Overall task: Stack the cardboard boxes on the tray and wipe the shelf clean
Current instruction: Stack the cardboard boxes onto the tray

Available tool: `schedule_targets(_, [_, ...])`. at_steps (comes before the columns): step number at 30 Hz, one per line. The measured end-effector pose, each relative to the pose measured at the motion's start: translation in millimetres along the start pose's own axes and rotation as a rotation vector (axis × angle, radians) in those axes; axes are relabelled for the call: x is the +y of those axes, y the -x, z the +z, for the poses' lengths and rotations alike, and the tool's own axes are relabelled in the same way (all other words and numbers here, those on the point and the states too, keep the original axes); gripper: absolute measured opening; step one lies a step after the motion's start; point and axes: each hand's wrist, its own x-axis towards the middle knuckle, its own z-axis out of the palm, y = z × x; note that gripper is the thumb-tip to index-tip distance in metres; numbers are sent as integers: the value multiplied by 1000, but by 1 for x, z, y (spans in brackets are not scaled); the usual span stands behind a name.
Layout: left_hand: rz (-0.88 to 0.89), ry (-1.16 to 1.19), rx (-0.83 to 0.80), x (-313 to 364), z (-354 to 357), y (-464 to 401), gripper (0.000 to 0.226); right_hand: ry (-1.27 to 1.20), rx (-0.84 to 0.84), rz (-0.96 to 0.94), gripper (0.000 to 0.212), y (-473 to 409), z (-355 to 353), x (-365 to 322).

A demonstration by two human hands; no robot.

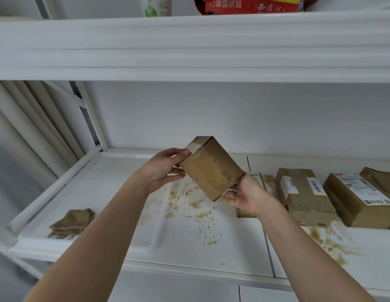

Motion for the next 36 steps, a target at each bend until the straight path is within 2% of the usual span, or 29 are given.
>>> schedule_targets(3, [19, -51, 6, 3, 4, 2, 33, -91, -48, 66, 57, -2, -7, 4])
schedule_targets(4, [30, -75, 7, 5, 6, 4, 33, -107, -71, 88, 60, -2, -9, 5])
schedule_targets(6, [59, -149, -1, 8, 11, 7, 38, -134, -111, 120, 49, 0, -12, 7])
schedule_targets(8, [89, -204, -9, 9, 15, 10, 56, -178, -161, 131, 35, 5, -14, 9])
schedule_targets(11, [87, -238, -32, 9, 18, 13, 87, -244, -213, 155, 29, 7, -20, 12])
schedule_targets(14, [50, -254, -72, 6, 21, 15, 94, -286, -233, 177, 26, 8, -23, 13])
schedule_targets(18, [28, -305, -43, 2, 20, 15, 87, -250, -245, 105, 25, 0, -30, 13])
schedule_targets(21, [-21, -414, 48, -3, 17, 15, 72, -48, -206, -8, 32, -1, -31, 6])
schedule_targets(24, [-118, -153, 17, -3, 15, 15, 51, 154, -160, -107, 38, 4, -25, -2])
schedule_targets(27, [-161, 47, 91, -3, 17, 16, 26, 179, -142, -150, 44, 5, -19, -9])
schedule_targets(32, [-107, 341, 182, -11, 10, 11, 38, 100, -137, -88, 38, -11, -12, -14])
schedule_targets(36, [-11, 294, 179, -16, 7, 13, 27, 185, -214, -88, 30, -20, 6, -12])
